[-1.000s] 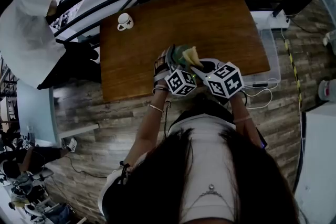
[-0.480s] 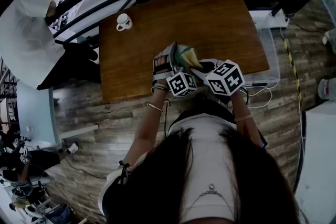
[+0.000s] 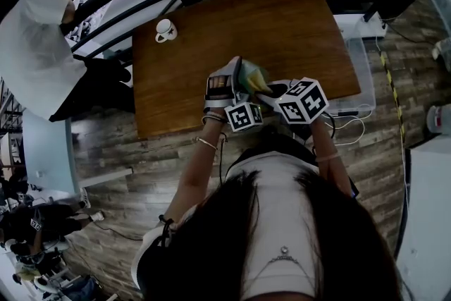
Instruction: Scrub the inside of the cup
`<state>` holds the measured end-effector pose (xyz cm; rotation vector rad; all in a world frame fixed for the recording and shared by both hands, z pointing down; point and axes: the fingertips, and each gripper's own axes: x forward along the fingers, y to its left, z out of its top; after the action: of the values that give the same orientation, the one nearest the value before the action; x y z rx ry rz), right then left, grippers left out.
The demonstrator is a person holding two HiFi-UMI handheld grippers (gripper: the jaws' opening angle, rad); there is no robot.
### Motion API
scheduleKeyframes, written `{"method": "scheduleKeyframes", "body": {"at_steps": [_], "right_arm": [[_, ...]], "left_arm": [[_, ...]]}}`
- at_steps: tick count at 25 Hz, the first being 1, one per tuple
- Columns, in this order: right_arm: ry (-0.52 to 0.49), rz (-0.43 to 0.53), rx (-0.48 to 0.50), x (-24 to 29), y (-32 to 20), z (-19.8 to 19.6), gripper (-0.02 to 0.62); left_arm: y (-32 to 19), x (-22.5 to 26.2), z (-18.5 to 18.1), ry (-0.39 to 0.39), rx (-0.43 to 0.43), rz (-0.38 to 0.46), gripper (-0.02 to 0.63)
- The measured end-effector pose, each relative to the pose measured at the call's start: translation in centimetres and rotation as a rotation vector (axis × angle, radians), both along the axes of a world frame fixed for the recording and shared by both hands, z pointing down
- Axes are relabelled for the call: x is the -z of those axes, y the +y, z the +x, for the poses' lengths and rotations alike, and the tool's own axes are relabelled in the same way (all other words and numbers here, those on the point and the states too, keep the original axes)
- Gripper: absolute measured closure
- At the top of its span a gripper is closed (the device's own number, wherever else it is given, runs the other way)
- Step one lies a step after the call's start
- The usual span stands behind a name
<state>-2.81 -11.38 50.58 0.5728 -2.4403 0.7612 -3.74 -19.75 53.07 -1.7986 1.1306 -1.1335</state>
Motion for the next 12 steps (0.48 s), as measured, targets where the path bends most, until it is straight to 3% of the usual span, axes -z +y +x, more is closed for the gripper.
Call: {"method": "scheduleKeyframes", "body": {"at_steps": [12], "right_arm": [[-0.096, -0.099, 0.019, 0.4, 0.3, -0.9, 0.502]], "left_arm": [[0.9, 0.5, 1.3, 0.002, -0.088, 0.053, 0.253]]}}
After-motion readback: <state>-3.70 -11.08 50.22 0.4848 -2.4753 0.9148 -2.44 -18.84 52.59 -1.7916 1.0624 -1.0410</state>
